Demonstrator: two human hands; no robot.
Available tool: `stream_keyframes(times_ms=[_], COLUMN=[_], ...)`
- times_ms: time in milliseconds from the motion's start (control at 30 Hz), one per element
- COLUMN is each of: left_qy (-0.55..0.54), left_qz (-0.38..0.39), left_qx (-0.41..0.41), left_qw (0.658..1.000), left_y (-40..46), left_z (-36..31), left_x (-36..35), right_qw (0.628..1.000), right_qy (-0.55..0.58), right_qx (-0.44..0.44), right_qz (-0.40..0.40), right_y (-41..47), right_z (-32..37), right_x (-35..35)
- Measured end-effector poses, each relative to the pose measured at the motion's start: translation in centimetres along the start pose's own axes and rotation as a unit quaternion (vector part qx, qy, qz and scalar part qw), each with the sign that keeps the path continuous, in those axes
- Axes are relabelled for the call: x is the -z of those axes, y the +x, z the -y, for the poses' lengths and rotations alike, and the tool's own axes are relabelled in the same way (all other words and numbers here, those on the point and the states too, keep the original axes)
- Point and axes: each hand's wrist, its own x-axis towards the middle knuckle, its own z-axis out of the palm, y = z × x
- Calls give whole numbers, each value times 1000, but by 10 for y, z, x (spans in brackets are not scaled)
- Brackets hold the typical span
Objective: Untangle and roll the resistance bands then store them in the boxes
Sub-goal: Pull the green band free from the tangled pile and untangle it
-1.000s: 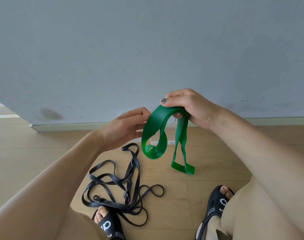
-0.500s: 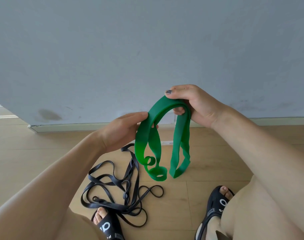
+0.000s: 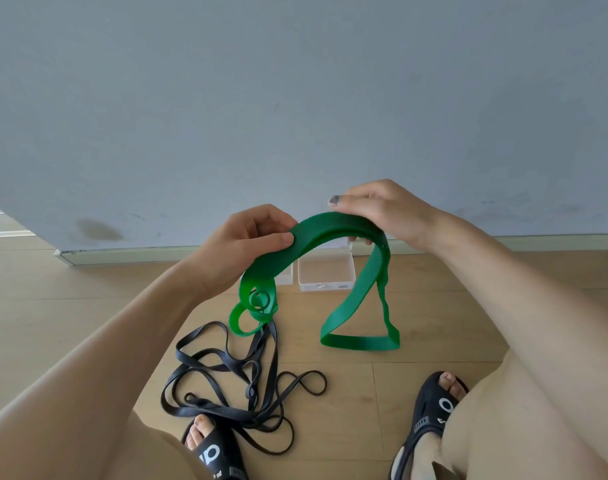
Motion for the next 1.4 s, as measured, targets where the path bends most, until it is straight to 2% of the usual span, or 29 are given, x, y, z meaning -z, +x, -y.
stream_keyframes(times_ms=[133, 267, 433, 600, 733, 900, 967, 1100, 1267, 1400], left_qy=[39, 52, 91, 128, 167, 236, 279, 358, 374, 340], left_qz=[15, 41, 88, 106, 70, 63, 37, 1, -4, -7], left_qx=[-6, -8, -4, 50, 45, 29, 10, -19, -69, -66], left_qw=[999, 998, 992, 985, 982, 969, 959, 934, 925, 938], left_y=[0, -1, -5, -4, -1, 0, -1, -2, -3, -4], left_z=[-3, -1, -4, 2, 1, 4, 7, 11, 1, 1], left_x=[-9, -11, -10, -1, 7, 12, 12, 19, 8, 0], right_qw=[998, 998, 997, 969, 968, 973, 986, 997, 993, 990], right_qy=[-25, -26, 76, 233, 227, 176, 99, -53, -42, -27], right_qx=[9, 8, 29, 27, 13, -16, -28, -42, -41, -35], right_qz=[51, 61, 14, -81, -107, -150, -134, -46, 99, 133], right_y=[1, 7, 9, 15, 11, 11, 8, -1, -7, 0], right_z=[4, 5, 5, 3, 0, -7, -9, -9, 2, 5], right_x=[-22, -30, -22, -8, 4, 13, 14, 10, -17, -37])
